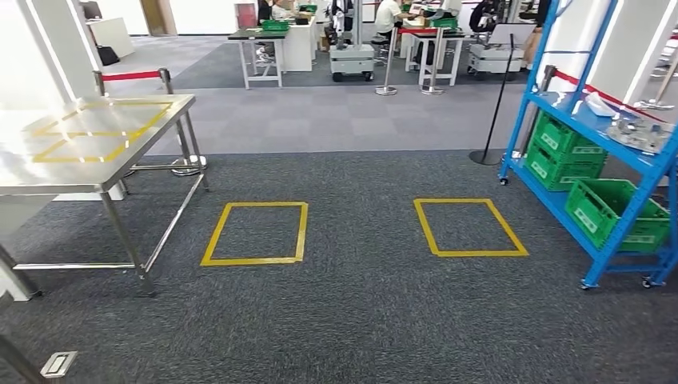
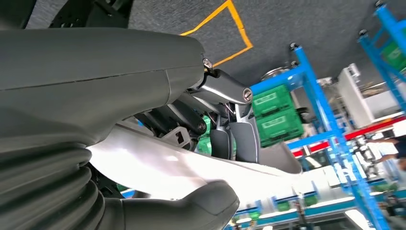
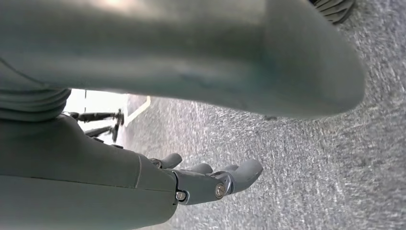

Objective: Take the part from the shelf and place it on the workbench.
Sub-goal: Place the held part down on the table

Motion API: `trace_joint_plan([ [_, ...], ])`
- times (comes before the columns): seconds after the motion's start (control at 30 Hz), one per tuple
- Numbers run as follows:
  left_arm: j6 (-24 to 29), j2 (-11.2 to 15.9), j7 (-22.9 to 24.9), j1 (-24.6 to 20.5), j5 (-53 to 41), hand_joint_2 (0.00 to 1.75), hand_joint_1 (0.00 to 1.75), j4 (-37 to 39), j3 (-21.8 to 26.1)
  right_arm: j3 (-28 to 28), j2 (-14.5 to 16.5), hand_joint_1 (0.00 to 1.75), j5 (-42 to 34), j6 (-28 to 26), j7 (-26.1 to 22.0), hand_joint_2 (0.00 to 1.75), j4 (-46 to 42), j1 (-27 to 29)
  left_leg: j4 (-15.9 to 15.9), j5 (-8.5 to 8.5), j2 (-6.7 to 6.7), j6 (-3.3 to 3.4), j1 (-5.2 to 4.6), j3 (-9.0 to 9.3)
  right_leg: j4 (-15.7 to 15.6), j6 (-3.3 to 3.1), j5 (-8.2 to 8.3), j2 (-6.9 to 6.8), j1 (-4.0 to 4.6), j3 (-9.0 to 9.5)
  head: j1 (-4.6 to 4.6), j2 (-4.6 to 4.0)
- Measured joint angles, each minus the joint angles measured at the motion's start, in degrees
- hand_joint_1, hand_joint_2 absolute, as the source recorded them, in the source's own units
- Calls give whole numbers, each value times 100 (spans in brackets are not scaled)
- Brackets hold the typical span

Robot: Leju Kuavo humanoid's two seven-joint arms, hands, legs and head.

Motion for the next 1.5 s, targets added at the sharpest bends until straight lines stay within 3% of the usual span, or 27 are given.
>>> trace_joint_plan([
  [0.03, 28, -2, -7, 11, -9, 175, 175, -5, -1, 1, 0, 0, 1, 6, -1, 0, 0, 1, 17, -4, -86, -6, 4, -1, -80, -2, 124, 10, -4, 8, 7, 0],
  [0.07, 56, -2, -16, 20, -25, 175, 175, -15, -1, 1, 0, 0, 2, 11, -1, 0, -1, 0, 40, -11, -172, -18, 12, -2, -381, -6, 339, 39, -11, 128, 12, -1],
  [0.13, 95, -2, -38, 27, -57, 175, 175, -46, -1, 3, 0, 0, 5, 22, -1, 0, -1, -1, 95, -34, -334, -70, 29, -20, -1151, -12, 691, 244, -22, 465, 23, -1],
  [0.2, 126, 0, -50, 30, -87, 175, 175, -75, -1, 7, 1, 0, 6, 29, -29, 0, 1, -3, 120, -35, -461, -151, 40, -59, -1504, -29, 783, 391, -17, 616, 26, -1],
  [0.27, 144, 8, -49, 42, -110, 175, 175, -90, -2, 9, 3, 0, 5, 31, -40, 0, 2, -9, 94, -4, -568, -237, 55, -97, -1531, -89, 803, 308, -1, 627, 24, 0],
  [0.3, 147, 15, -44, 50, -117, 175, 175, -93, -3, 9, 5, 0, 4, 31, -28, 0, 2, -16, 100, -5, -526, -268, 58, -114, -1556, -130, 821, 247, 2, 644, 24, 0],
  [0.37, 153, 28, -32, 47, -121, 175, 175, -101, -5, 9, 9, 0, 3, 31, -7, 0, 2, -23, 360, -168, -215, -316, 45, -252, -1614, -213, 851, 109, -4, 681, 2, 0],
  [0.43, 158, 28, -26, 29, -123, 175, 175, -111, -7, 8, 10, 0, 2, 31, -9, 0, 2, -7, 1058, -529, 115, -353, 42, -584, -1630, -258, 845, -49, 15, 691, -20, 0],
  [0.5, 167, 27, -13, 31, -124, 175, 175, -111, -9, 5, 9, 0, 1, 31, -9, 0, 2, 4, 1669, -734, 188, -379, 59, -881, -1629, -270, 827, -222, 27, 694, -21, 1],
  [0.53, 173, 27, -1, 36, -125, 175, 175, -109, -11, 5, 9, 0, 1, 31, -8, 0, 2, 0, 1692, -681, 202, -383, 65, -888, -1629, -268, 817, -300, 29, 701, -23, 1],
  [0.57, 179, 27, 11, 39, -129, 175, 175, -108, -14, 4, 10, 0, -1, 31, -8, 0, 2, -5, 1488, -529, 233, -383, 69, -776, -1628, -259, 802, -376, 29, 716, -26, 1],
  [0.63, 196, 27, 29, 27, -152, 175, 175, -107, -20, 3, 11, 0, -6, 31, -8, 0, 2, -14, 683, -176, 481, -354, 41, -329, -1625, -218, 756, -513, 42, 769, -37, 1],
  [0.7, 216, 16, 43, 2, -183, 175, 175, -107, -28, 2, 13, 0, -15, 31, -9, 0, 2, -19, 165, -37, 676, -268, -3, -54, -1618, -160, 711, -631, 71, 811, -38, 1],
  [0.73, 224, 9, 55, -8, -192, 175, 175, -107, -32, 2, 14, 0, -20, 32, -9, 0, 2, -22, 118, -57, 671, -221, -29, -41, -1624, -130, 699, -691, 85, 826, -32, 1],
  [0.8, 232, 3, 83, -9, -204, 175, 175, -102, -38, -2, 22, 0, -29, 32, -9, 0, 1, -36, 82, -37, 515, -136, -23, -44, -1639, -71, 670, -786, 76, 863, -21, 1],
  [0.87, 237, 4, 98, -25, -211, 175, 175, -98, -39, -5, 28, 0, -36, 31, -13, 0, -2, -57, 30, -14, 368, -59, 3, -8, -1426, -9, 521, -558, 49, 799, -10, 1],
  [0.93, 240, -13, 97, -63, -211, 175, 175, -97, -40, -5, 28, 0, -36, 32, -21, 0, -2, -59, 11, -5, 220, -5, 20, 6, -762, 21, 208, -169, 33, 476, 18, 1],
  [1.0, 243, -37, 95, -76, -214, 175, 175, -93, -40, -5, 28, 0, -30, 33, -17, 0, -2, -34, 21, -8, 42, 15, 13, 2, -79, 21, 13, -26, 37, 76, 42, 1],
  [1.03, 246, -42, 93, -72, -219, 175, 175, -92, -40, -6, 28, 0, -21, 33, -14, 0, -2, -25, 31, -12, -53, 17, 9, 5, 9, 11, 74, -5, 40, -18, 47, 1],
  [1.1, 255, -46, 91, -67, -229, 175, 175, -93, -40, -7, 28, 0, -1, 33, -10, 0, -2, -25, 58, -23, -244, 8, 8, 11, -490, -25, 498, 65, 39, 118, 57, 1],
  [1.17, 265, -57, 90, -70, -239, 175, 175, -103, -40, -5, 26, 0, 11, 32, -21, 0, -1, -30, 91, -37, -409, -26, 15, -10, -1252, -54, 848, 358, 23, 419, 60, 1],
  [1.23, 276, -69, 95, -65, -261, 175, 175, -115, -40, -3, 24, 0, 17, 32, -52, 0, 0, -28, 97, -26, -558, -99, 39, -59, -1563, -62, 916, 545, 24, 538, 62, 1],
  [1.3, 294, -72, 106, -40, -287, 175, 175, -123, -40, -6, 27, 0, 19, 31, -40, 0, 0, -33, 67, 5, -678, -184, 58, -90, -1613, -93, 941, 418, 23, 566, 63, 1],
  [1.33, 305, -69, 113, -26, -297, 175, 175, -127, -40, -9, 32, 0, 20, 30, -19, 0, -1, -40, 87, -11, -605, -211, 46, -107, -1650, -128, 958, 346, 13, 594, 57, 1],
  [1.4, 327, -73, 126, -25, -308, 175, 175, -140, -40, -13, 41, 0, 20, 29, -1, 0, -1, -44, 428, -213, -230, -247, 18, -275, -1723, -195, 984, 173, -9, 644, 18, 1],
  [1.43, 331, -84, 128, -33, -310, 175, 175, -149, -40, -13, 43, 0, 19, 29, -2, 0, -1, -38, 769, -391, -16, -265, 14, -439, -1735, -216, 979, 82, 1, 657, 1, 1],
  [1.5, 338, -112, 134, -43, -317, 175, 175, -158, -40, -14, 44, 0, 16, 31, -2, 0, 0, -21, 1497, -694, 159, -312, 43, -798, -1736, -234, 958, -116, 9, 665, -16, 1],
])
